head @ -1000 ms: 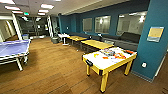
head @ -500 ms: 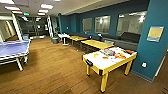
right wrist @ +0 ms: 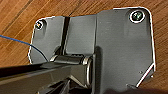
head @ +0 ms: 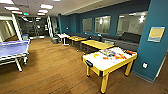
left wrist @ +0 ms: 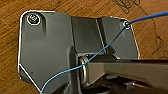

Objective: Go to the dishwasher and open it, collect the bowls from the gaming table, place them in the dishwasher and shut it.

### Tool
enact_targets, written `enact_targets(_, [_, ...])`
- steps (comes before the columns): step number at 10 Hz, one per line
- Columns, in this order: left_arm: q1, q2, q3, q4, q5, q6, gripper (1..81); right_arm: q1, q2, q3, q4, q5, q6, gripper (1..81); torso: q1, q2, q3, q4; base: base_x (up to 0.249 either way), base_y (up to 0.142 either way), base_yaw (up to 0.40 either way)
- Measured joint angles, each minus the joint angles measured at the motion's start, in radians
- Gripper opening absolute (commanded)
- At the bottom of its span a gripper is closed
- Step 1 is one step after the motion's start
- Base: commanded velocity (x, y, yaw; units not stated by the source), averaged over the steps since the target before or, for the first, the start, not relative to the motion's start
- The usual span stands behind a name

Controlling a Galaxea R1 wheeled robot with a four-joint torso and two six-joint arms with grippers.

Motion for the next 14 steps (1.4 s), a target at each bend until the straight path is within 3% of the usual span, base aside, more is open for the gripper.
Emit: enact_targets(14, [-0.011, -0.003, 0.000, 0.001, -0.009, 0.000, 81.1, 0.005, 0.006, 0.001, 0.000, 0.010, 0.000, 81.1, 0.001, 0.000, 0.000, 0.000, 0.124, 0.005, 0.000])
